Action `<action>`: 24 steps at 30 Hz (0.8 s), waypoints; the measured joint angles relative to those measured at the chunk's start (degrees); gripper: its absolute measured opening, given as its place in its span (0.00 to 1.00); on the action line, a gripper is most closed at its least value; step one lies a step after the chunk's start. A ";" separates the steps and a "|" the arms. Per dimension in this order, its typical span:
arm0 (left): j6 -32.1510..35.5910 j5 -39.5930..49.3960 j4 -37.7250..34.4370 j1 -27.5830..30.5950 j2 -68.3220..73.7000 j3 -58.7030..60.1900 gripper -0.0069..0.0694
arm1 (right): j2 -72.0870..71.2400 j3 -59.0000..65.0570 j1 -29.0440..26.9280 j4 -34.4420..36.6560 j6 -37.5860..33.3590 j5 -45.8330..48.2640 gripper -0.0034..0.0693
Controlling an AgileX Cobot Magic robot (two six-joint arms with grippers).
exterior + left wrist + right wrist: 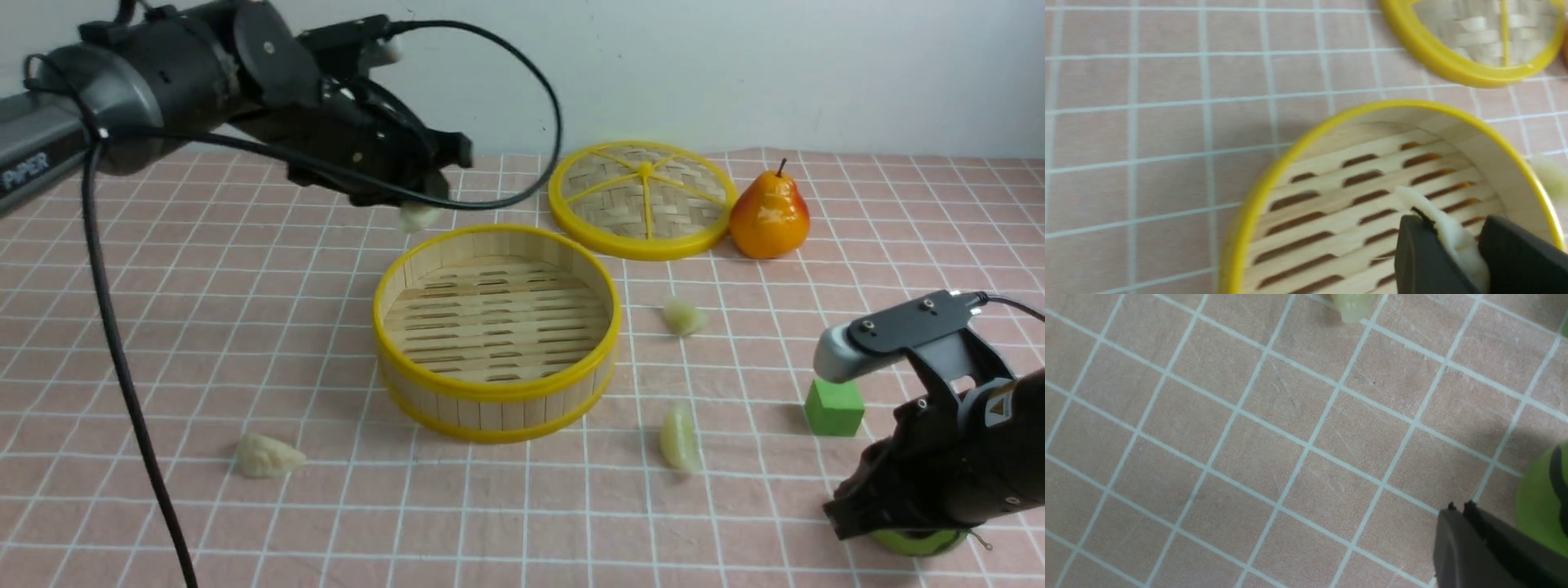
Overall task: Put the dumplings into the steamer on the table with the pink tablecloth.
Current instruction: 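Place the dumpling into the bamboo steamer basket with the left gripper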
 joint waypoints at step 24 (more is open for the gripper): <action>-19.04 15.74 24.39 -3.04 -13.55 1.19 0.55 | 0.33 -0.06 0.00 7.30 -2.07 2.70 0.09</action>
